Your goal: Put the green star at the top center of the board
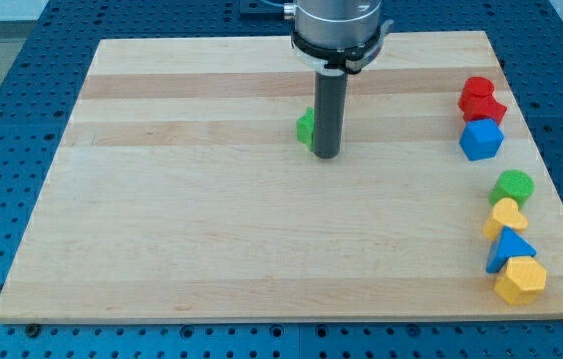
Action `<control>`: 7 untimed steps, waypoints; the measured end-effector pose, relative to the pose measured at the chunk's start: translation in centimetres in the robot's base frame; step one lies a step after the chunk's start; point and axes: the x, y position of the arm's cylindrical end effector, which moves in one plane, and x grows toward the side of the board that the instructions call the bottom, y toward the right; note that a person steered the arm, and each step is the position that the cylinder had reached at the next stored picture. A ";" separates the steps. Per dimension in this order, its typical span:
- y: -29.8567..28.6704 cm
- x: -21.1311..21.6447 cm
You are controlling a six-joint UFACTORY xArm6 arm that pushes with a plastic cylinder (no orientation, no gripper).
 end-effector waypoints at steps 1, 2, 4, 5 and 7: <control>-0.1 -0.1; -0.5 -0.1; -1.3 -0.1; -1.5 -0.5; -0.6 -1.4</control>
